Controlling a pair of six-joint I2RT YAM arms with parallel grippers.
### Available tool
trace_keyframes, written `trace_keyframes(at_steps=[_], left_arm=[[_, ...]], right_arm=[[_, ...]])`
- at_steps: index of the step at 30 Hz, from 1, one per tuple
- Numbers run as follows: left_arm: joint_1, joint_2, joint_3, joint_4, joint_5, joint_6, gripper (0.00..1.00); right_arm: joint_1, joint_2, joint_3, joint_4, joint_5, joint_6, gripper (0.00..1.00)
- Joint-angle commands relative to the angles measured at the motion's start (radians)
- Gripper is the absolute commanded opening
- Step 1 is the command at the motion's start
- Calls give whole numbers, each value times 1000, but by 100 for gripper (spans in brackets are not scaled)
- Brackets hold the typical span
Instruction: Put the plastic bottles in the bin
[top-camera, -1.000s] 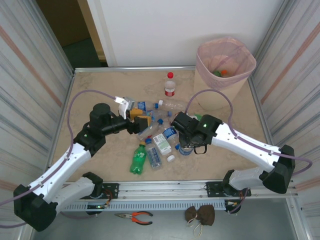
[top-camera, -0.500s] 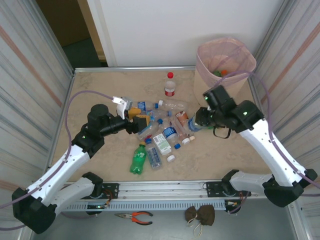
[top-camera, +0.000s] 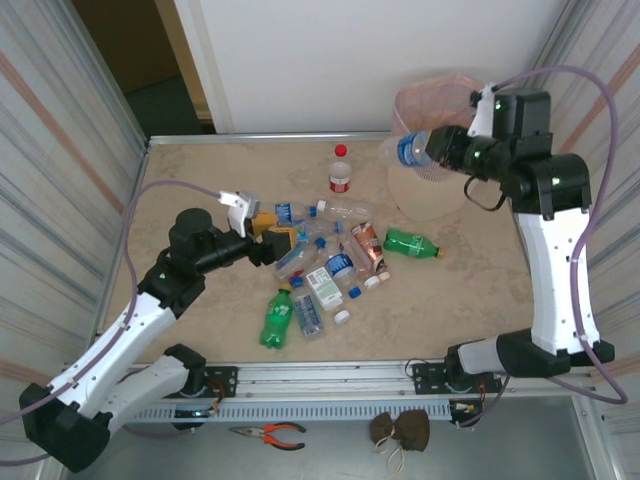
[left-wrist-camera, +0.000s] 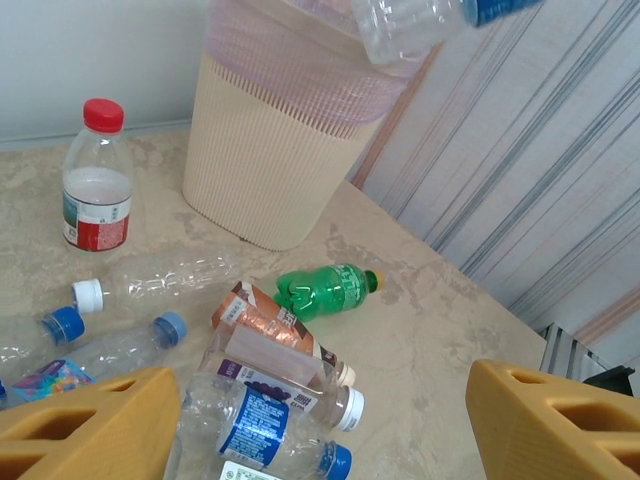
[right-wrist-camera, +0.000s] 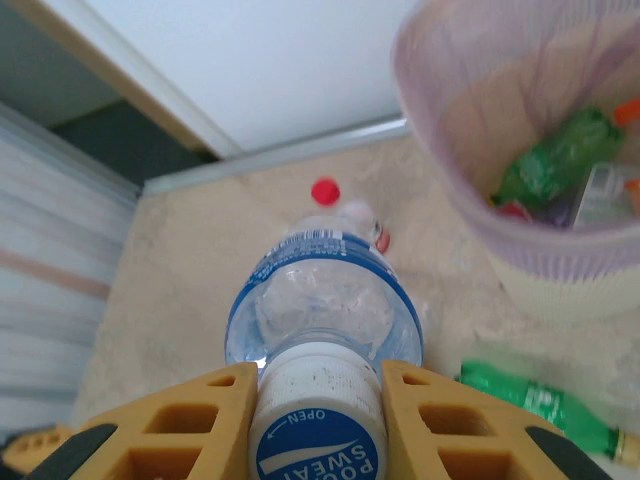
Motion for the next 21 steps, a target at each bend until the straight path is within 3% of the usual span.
trace_keyframes(at_steps=[1,9,21], left_arm=[[11,-25,35,-15,-18,16,76],[25,-29,39,-18,-23,17,76],[42,9,45,-2,-4,19,76]], right_arm=[[-89,66,81,69,-103,-35,21],[-284,235,203,67,-156,-47,20],[-363,547,418,-268,-174,-235,21]])
